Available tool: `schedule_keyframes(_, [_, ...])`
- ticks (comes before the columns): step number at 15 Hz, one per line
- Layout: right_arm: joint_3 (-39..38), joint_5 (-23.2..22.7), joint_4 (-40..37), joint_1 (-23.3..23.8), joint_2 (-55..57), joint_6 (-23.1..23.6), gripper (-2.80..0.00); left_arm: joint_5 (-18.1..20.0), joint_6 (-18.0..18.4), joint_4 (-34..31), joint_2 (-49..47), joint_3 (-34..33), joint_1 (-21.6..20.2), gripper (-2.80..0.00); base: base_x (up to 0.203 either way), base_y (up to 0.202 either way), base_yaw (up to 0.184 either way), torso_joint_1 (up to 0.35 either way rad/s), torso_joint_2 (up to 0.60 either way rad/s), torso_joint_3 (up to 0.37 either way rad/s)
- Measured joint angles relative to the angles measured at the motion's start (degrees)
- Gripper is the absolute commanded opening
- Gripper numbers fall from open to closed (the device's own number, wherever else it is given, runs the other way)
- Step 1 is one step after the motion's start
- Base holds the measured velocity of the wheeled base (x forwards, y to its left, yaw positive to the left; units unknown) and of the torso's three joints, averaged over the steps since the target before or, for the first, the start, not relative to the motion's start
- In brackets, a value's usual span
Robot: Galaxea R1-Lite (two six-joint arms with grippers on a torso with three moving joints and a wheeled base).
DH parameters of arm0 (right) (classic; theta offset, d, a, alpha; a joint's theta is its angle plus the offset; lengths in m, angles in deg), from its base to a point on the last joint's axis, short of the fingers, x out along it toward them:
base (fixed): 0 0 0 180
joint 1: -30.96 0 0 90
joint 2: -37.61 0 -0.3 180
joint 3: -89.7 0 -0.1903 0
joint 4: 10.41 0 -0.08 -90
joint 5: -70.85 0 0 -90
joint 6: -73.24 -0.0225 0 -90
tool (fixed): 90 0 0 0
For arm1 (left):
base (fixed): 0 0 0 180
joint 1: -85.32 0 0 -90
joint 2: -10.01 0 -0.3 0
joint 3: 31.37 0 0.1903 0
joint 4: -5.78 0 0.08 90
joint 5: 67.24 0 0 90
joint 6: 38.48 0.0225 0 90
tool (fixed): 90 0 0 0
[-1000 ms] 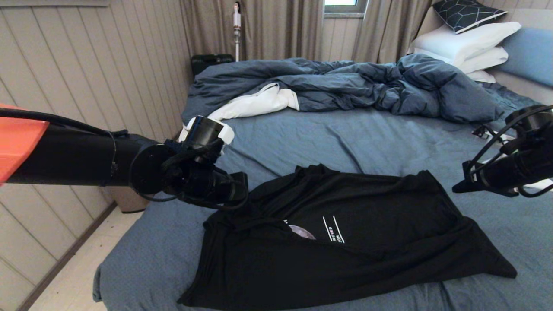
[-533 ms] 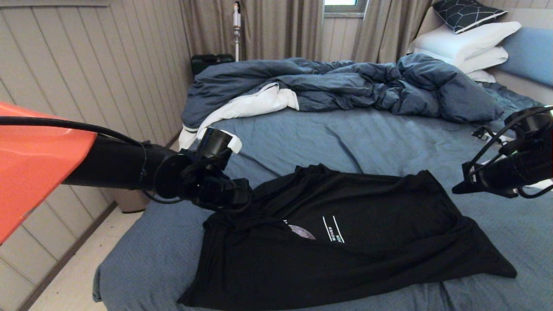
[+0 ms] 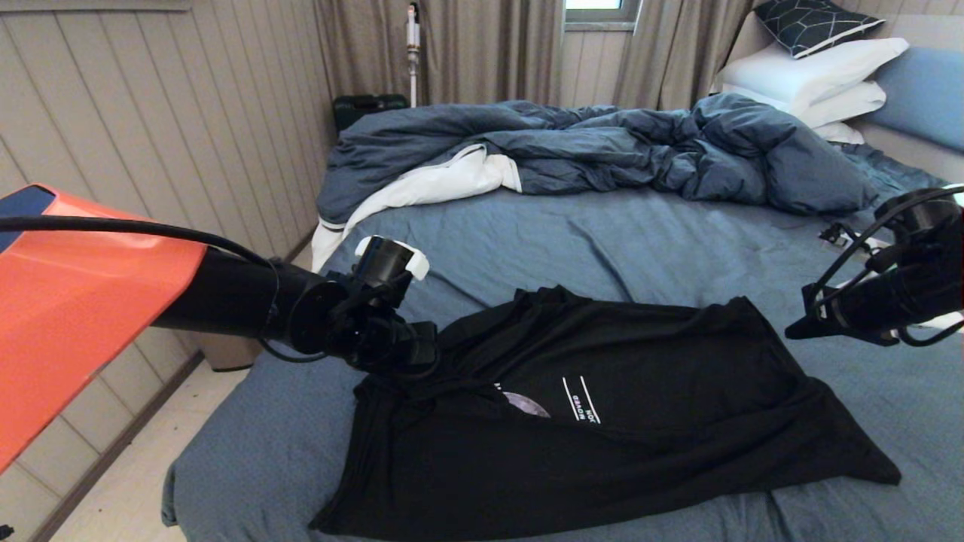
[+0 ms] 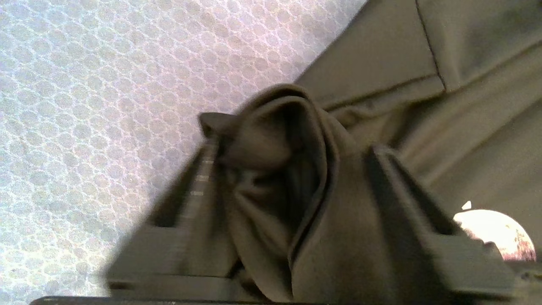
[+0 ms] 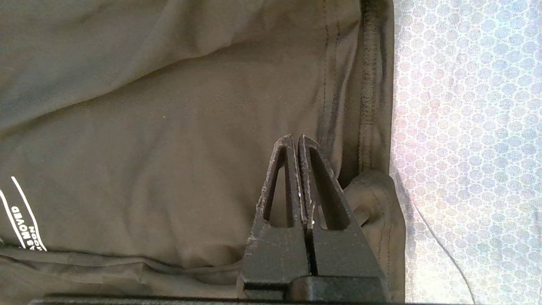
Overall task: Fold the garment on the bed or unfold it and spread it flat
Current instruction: Fold the black T-shirt
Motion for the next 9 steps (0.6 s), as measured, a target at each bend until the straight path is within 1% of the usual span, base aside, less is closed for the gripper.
schedule_keyframes(2, [0.0,0.0,0.0,0.0,0.1,0.0,-2.80,-1.7,0.0,2.7,-0.3,0.2,0.0,-2.80,0.000,0.000,0.000,0.000,0.00,0.000])
schedule_keyframes(4, [-0.1,0.0,-0.1,-0.3,0.1,0.0,-2.80,-5.6,0.8,6.8,-1.1,0.2,0.0,-2.80,0.000,0.000,0.000,0.000,0.00,0.000])
schedule_keyframes(6, [-0.1,0.0,-0.1,-0.3,0.2,0.0,-2.80,-6.3,1.0,7.3,-1.5,0.3,-0.1,-2.80,0.000,0.000,0.000,0.000,0.00,0.000])
schedule_keyframes(9, [-0.1,0.0,-0.1,-0.4,0.2,0.0,-2.80,-6.3,1.1,7.3,-1.8,0.2,-0.4,-2.80,0.000,0.000,0.000,0.000,0.00,0.000])
